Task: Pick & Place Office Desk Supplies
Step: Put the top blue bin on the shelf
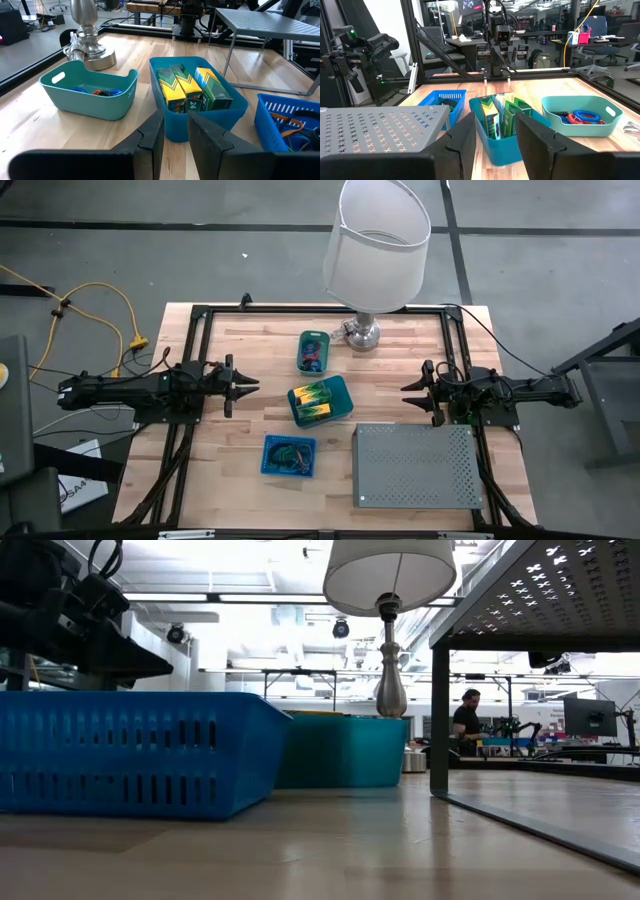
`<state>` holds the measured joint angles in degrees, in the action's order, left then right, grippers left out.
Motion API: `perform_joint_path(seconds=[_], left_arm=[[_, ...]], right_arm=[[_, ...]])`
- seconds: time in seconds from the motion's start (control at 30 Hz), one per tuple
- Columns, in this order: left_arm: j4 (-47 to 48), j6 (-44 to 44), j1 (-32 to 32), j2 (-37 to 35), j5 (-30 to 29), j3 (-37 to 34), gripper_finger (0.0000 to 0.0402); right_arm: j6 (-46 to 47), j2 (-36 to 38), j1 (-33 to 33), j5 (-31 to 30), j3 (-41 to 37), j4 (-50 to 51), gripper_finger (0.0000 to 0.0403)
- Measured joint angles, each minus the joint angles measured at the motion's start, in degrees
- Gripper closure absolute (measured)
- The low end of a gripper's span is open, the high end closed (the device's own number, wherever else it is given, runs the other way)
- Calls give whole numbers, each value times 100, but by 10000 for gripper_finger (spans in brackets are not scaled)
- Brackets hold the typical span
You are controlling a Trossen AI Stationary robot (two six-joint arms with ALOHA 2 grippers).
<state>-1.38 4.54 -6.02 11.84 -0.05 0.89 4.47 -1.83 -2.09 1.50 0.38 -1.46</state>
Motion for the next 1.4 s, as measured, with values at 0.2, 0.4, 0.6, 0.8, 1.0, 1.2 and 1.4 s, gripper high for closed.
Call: perform_joint_path(seconds=[0.2,0.4,0.6,0.8,1.0,1.2,1.4], left_arm=[[1,-1,0,0,2,0,323],[-1,-1,-1,0,1,0,323],[-1,-3,-2,0,2,0,323],[-3,-3,-2,-1,2,0,323],[-3,-5,-1,-2,2,0,323],[-2,-5,-2,0,2,0,323],[-2,-6,-2,-1,2,0,323]], right_arm=[[153,0,-4,40,0,-28,277],[823,0,-4,-510,0,-66,277],[1073,-135,-4,-856,26,-80,277],[1131,-1114,-30,-731,602,-64,277],[1212,-2669,-27,-544,1303,-274,277],[745,-4131,-28,18,2107,-863,277],[531,-5505,-28,522,3033,-829,277]])
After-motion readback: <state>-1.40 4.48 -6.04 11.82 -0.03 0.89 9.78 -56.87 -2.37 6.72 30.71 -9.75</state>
